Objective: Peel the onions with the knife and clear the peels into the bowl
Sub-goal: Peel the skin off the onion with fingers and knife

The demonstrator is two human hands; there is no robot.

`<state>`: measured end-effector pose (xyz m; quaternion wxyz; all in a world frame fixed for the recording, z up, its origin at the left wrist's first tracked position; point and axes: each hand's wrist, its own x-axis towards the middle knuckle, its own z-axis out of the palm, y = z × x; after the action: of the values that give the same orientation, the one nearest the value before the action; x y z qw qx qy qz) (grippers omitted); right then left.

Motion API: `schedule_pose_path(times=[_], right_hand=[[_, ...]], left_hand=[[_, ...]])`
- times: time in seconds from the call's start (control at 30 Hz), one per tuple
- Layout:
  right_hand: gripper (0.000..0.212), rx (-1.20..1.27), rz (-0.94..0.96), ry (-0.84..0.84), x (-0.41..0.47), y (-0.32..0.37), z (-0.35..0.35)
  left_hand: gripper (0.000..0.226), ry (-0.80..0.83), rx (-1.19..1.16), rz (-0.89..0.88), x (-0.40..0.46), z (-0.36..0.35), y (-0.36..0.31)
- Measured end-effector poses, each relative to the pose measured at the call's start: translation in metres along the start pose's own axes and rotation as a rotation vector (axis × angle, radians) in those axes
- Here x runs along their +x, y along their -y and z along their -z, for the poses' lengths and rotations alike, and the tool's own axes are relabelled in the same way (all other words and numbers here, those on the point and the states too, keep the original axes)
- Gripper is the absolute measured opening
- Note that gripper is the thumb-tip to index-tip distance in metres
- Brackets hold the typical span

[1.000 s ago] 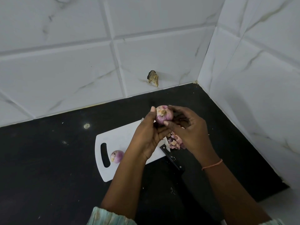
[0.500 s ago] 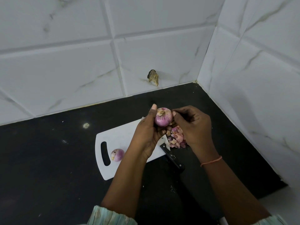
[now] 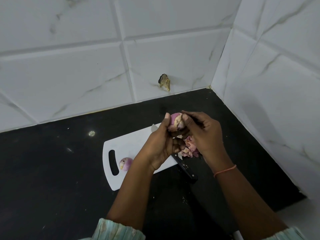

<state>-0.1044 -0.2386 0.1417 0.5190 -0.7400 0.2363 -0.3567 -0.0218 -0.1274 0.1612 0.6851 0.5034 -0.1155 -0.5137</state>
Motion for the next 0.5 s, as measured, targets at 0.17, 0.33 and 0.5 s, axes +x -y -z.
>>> schedule_pose_path(times=[0.17, 0.33, 0.5], right_hand=[[0.034, -0.051, 0.079, 0.095, -0.0049, 0.0049, 0.0003], [0.021, -0.124, 0.198, 0.118, -0.0043, 0.0051, 0.0024], [0.012, -0.162, 0.208, 0.091, -0.0059, 0.0053, 0.0027]], left_hand=[[0.062, -0.046, 0.029, 0.001, -0.0008, 0.0052, -0.0002], [0.055, -0.118, 0.041, 0.001, -0.0072, 0.0031, -0.0002], [0.054, -0.113, 0.028, -0.006, -0.0096, 0.007, -0.0016]])
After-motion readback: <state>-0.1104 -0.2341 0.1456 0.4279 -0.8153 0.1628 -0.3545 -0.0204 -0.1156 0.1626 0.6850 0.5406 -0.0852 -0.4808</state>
